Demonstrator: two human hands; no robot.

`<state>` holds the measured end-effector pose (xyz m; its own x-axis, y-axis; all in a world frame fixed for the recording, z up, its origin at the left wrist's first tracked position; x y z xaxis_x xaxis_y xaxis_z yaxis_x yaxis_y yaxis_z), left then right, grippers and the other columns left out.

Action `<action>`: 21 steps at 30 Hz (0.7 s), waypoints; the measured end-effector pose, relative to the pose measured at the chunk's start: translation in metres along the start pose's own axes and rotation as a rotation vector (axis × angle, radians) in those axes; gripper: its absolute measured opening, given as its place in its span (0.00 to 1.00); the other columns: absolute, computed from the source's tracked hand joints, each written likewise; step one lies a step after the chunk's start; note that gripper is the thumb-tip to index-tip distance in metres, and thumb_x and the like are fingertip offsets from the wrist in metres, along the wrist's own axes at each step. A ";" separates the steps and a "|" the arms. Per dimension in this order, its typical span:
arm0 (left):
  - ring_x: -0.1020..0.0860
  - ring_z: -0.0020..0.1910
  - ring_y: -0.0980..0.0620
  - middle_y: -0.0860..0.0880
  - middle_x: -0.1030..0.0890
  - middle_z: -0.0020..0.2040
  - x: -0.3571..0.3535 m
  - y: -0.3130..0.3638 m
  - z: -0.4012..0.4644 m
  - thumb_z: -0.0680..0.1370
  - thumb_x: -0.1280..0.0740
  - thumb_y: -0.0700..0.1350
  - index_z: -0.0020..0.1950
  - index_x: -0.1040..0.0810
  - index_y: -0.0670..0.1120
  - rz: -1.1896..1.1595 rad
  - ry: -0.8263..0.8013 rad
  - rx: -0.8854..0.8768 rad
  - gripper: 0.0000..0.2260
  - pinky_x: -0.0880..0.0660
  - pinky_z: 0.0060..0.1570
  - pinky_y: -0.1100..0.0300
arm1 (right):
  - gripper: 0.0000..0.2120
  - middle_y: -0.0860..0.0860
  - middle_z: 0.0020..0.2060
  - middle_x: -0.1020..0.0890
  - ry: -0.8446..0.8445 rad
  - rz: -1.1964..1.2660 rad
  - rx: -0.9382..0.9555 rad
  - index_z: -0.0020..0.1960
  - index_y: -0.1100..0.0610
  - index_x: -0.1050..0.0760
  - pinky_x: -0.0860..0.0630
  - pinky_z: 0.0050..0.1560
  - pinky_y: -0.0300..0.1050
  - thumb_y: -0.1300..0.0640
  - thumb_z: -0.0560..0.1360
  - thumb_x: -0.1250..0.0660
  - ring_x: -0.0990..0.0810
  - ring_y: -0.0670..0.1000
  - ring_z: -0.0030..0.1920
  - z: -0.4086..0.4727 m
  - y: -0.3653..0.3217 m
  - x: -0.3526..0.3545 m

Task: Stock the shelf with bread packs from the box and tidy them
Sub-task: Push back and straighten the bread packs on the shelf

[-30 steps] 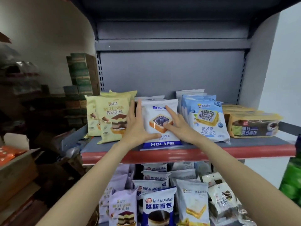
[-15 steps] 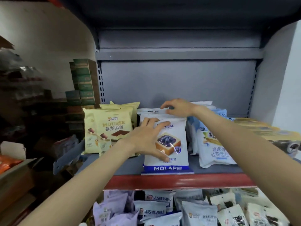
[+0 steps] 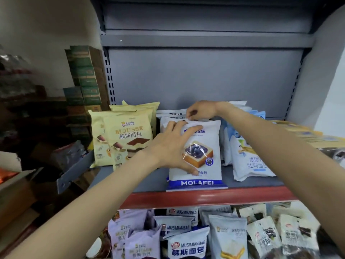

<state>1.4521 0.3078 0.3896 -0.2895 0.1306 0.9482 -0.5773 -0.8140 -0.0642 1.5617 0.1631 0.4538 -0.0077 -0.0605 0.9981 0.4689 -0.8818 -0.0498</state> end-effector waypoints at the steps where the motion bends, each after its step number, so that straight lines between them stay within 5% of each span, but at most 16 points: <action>1: 0.50 0.73 0.47 0.49 0.48 0.75 -0.001 0.001 -0.002 0.59 0.27 0.70 0.76 0.54 0.60 -0.007 0.026 0.004 0.54 0.28 0.61 0.47 | 0.09 0.52 0.51 0.22 0.040 0.039 0.019 0.54 0.59 0.23 0.34 0.50 0.39 0.58 0.79 0.39 0.28 0.49 0.49 -0.001 0.001 0.001; 6: 0.54 0.73 0.47 0.49 0.51 0.75 -0.002 -0.003 -0.004 0.60 0.26 0.67 0.77 0.54 0.59 0.038 0.114 0.009 0.53 0.29 0.62 0.49 | 0.08 0.53 0.51 0.20 0.246 0.176 0.067 0.52 0.61 0.22 0.33 0.47 0.34 0.60 0.78 0.38 0.27 0.48 0.49 -0.002 -0.002 0.000; 12: 0.61 0.75 0.49 0.51 0.58 0.76 -0.003 -0.011 -0.012 0.61 0.28 0.69 0.76 0.56 0.60 0.039 0.124 -0.013 0.53 0.31 0.64 0.49 | 0.09 0.50 0.50 0.20 0.063 0.128 0.006 0.53 0.55 0.21 0.28 0.56 0.44 0.56 0.78 0.38 0.25 0.49 0.49 0.004 -0.010 0.005; 15: 0.64 0.75 0.51 0.53 0.62 0.77 -0.004 -0.016 -0.016 0.62 0.30 0.70 0.76 0.57 0.61 0.019 0.094 0.015 0.52 0.36 0.68 0.50 | 0.10 0.51 0.55 0.19 0.136 0.178 -0.056 0.54 0.53 0.20 0.26 0.57 0.48 0.55 0.78 0.39 0.24 0.49 0.50 0.015 -0.010 0.014; 21: 0.52 0.74 0.50 0.51 0.47 0.75 -0.003 -0.019 -0.011 0.61 0.28 0.70 0.76 0.52 0.61 0.012 0.065 0.029 0.51 0.32 0.64 0.51 | 0.14 0.51 0.63 0.24 0.056 0.031 -0.045 0.63 0.55 0.26 0.30 0.63 0.46 0.55 0.79 0.40 0.26 0.52 0.62 0.044 -0.010 0.004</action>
<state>1.4555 0.3297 0.3846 -0.3457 0.1565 0.9252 -0.5515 -0.8316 -0.0654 1.5959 0.1923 0.4599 -0.0435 -0.1131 0.9926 0.4295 -0.8992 -0.0836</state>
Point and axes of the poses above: each hand's wrist, its own z-axis towards the middle knuckle, its own x-axis out of the back of the hand, y = z × x, the point moved 2 cm from there along z, towards the middle knuckle
